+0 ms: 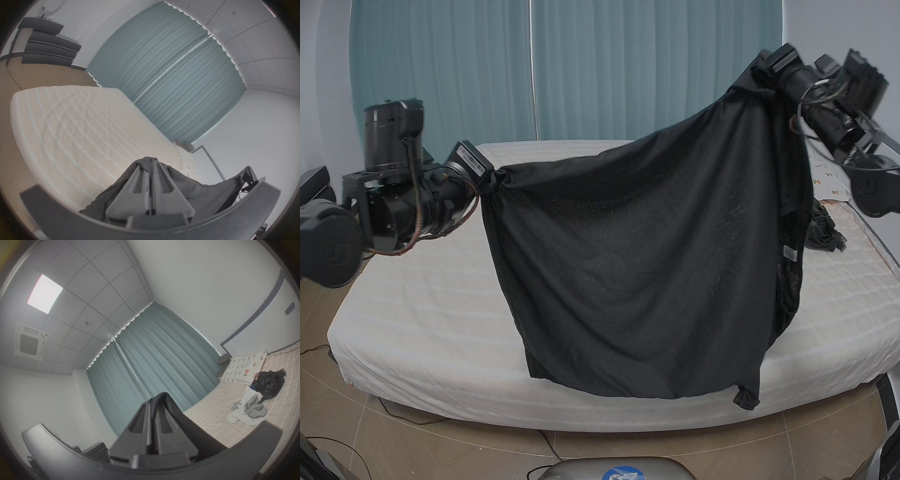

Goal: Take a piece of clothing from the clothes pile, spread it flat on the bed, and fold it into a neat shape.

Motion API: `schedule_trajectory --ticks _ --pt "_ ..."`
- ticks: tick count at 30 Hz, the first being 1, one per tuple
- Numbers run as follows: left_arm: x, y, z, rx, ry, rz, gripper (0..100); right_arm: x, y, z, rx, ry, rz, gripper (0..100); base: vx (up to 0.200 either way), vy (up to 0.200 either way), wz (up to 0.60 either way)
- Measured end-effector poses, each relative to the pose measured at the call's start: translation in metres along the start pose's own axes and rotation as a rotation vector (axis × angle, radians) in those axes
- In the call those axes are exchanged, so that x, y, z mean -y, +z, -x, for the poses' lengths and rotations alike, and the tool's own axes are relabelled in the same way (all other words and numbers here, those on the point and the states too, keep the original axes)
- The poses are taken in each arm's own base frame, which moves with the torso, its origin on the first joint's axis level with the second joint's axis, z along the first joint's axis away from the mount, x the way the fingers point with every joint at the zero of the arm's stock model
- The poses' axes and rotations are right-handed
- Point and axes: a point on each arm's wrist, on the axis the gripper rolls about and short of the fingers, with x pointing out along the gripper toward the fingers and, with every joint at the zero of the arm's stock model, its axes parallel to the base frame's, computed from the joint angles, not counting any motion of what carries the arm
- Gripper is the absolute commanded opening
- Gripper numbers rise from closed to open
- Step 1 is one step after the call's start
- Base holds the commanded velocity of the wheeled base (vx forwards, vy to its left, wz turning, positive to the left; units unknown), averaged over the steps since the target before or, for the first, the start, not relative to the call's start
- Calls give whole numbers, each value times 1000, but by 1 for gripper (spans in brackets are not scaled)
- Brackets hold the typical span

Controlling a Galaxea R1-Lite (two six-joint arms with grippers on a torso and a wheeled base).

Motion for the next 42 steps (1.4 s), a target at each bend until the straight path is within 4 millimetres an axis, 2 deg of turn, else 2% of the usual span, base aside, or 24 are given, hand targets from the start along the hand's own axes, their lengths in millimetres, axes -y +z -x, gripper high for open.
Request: schedule_trajectory --ticks 5,10,15,23,28,32,33,42 --pt "-23 -16 -47 -63 85 -4 0 39 -51 -28 -12 -49 39 0 200 0 0" --pt "-41 -29 -82 -99 138 -9 0 70 -89 -38 -45 -97 70 0 200 0 0" --pt "-51 -36 -113 -99 163 -11 0 106 -117 -38 -89 -166 111 0 0 0 0" --pt "-61 -47 -153 -92 177 -14 0 166 -156 -32 -135 -268 153 0 0 0 0" --pt "-67 -55 -174 -93 180 -17 0 194 -179 -27 -169 -318 169 0 0 0 0" --pt "-74 -62 -188 -94 186 -18 0 212 -189 -23 -185 -347 178 0 0 0 0" --pt "-75 -63 -191 -94 186 -17 100 216 -192 -22 -189 -355 180 100 0 0 0" --pt "-86 -70 -222 -42 194 -17 100 245 -222 -14 -228 -365 198 100 0 0 0"
